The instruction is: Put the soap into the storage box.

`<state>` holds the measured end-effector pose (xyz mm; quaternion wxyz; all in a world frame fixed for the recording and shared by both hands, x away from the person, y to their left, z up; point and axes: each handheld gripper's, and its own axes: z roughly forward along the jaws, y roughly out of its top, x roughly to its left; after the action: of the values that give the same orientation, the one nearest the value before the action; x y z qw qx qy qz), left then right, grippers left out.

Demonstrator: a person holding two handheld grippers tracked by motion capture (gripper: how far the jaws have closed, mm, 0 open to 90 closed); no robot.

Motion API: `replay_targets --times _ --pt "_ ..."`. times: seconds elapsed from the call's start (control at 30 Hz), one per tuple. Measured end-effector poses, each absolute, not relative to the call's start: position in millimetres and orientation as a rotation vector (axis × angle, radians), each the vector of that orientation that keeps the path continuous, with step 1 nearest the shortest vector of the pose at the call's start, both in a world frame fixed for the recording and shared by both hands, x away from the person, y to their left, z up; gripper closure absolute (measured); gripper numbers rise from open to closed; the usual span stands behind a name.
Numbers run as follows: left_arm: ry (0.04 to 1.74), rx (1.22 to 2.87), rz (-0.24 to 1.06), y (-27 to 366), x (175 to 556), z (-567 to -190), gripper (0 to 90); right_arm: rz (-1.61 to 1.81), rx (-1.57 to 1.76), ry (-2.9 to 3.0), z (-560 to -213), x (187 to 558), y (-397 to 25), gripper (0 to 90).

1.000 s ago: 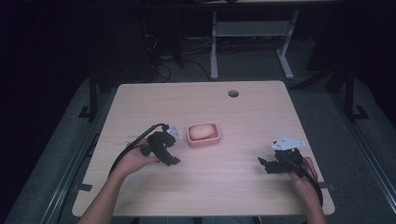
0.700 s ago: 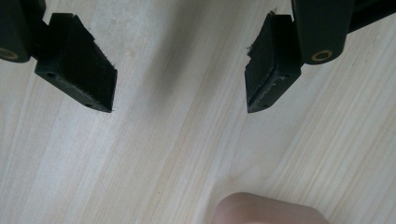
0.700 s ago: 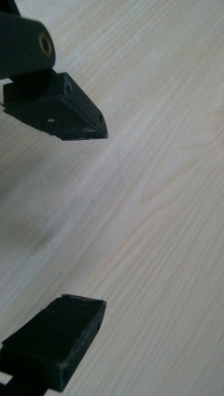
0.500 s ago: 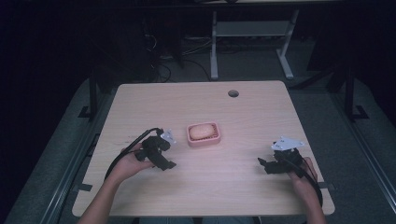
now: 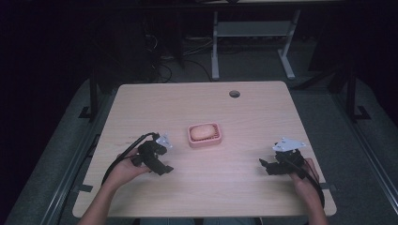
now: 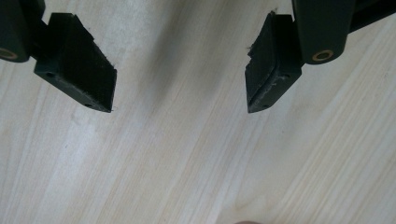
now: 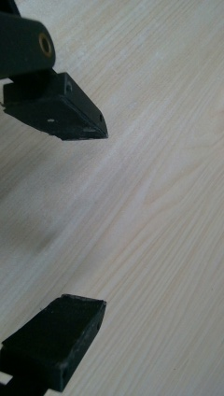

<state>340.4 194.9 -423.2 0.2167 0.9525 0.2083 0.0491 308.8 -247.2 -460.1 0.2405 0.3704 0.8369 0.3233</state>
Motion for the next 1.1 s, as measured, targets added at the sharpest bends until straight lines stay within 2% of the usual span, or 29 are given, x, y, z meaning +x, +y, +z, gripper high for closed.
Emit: replay_targets --times 1.1 --pt "0.633 2.625 0.164 224.7 316.2 -434.6 24.9 0.873 1.008 2.295 -460.0 307.0 -248.7 13.9"
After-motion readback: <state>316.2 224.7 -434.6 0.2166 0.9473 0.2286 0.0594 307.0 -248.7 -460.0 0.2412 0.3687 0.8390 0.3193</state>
